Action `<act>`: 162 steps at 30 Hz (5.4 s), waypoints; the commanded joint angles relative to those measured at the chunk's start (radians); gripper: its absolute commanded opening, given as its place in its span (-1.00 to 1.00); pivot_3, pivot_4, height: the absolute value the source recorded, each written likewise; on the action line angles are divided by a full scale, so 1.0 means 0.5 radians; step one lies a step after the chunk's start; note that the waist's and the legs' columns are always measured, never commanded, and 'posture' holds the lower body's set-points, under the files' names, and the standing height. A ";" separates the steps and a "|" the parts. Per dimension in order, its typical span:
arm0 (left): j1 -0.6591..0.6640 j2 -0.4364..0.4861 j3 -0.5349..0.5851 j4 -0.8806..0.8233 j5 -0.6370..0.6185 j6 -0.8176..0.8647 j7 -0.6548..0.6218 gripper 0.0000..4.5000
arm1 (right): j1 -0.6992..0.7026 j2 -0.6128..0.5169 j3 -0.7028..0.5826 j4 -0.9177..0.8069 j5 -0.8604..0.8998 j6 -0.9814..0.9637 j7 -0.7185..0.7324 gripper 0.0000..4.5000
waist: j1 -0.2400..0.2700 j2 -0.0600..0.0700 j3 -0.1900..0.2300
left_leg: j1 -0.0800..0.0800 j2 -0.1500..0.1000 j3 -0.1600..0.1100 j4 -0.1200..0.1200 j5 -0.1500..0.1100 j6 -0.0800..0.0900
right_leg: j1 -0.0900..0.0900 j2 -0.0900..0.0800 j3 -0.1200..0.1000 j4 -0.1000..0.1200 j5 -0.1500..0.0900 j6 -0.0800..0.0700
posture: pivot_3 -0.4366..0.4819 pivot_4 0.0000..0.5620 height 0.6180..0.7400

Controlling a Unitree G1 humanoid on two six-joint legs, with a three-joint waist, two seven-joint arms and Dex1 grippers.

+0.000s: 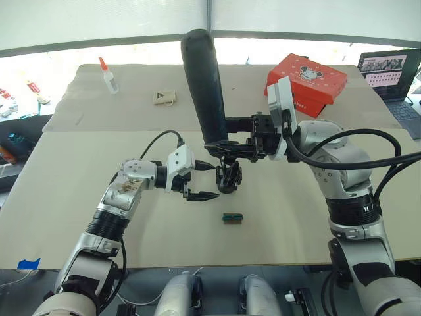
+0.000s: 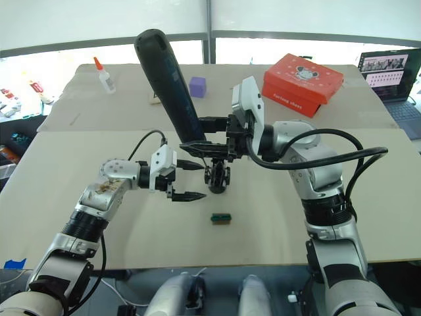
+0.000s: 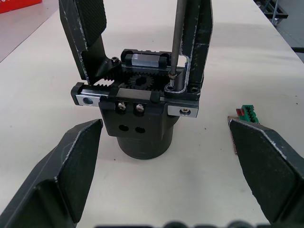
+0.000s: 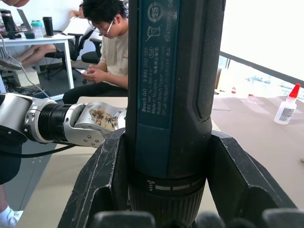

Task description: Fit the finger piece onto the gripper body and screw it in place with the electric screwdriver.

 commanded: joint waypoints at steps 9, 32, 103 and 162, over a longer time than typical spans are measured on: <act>-0.022 -0.005 0.003 -0.066 0.003 -0.031 0.006 1.00 | -0.054 0.002 -0.036 -0.050 0.025 -0.043 0.010 -0.15 | 0.000 0.000 0.000 | 0.000 0.000 0.000 0.000 0.000 0.000 | 0.000 0.000 0.000 0.000 0.000 0.000 | -0.05 -0.47 1.00; -0.311 -0.288 -0.055 0.766 0.198 -0.406 -0.037 1.00 | 0.006 -0.045 -0.060 -0.056 0.047 0.005 -0.050 -0.15 | 0.008 -0.001 0.000 | -0.001 -0.001 0.000 0.002 0.000 0.000 | 0.000 0.000 -0.001 0.000 0.000 0.001 | -0.05 -0.47 1.00; -0.464 -0.439 0.023 1.113 0.302 -0.545 -0.124 0.03 | 0.372 -0.168 0.144 0.193 -0.145 -0.127 0.032 -0.15 | 0.025 -0.026 -0.018 | 0.006 0.001 -0.003 0.004 -0.001 0.002 | 0.007 -0.001 -0.001 -0.002 0.001 0.001 | -0.05 -0.47 1.00; 0.282 0.071 -0.074 -0.446 -0.031 0.130 -0.263 1.00 | 0.269 -0.242 -0.230 -0.563 0.671 0.284 0.075 -0.15 | 0.027 -0.026 -0.016 | -0.005 0.001 -0.004 0.005 -0.002 0.003 | -0.001 -0.002 -0.003 -0.003 0.001 0.000 | -0.05 -0.47 1.00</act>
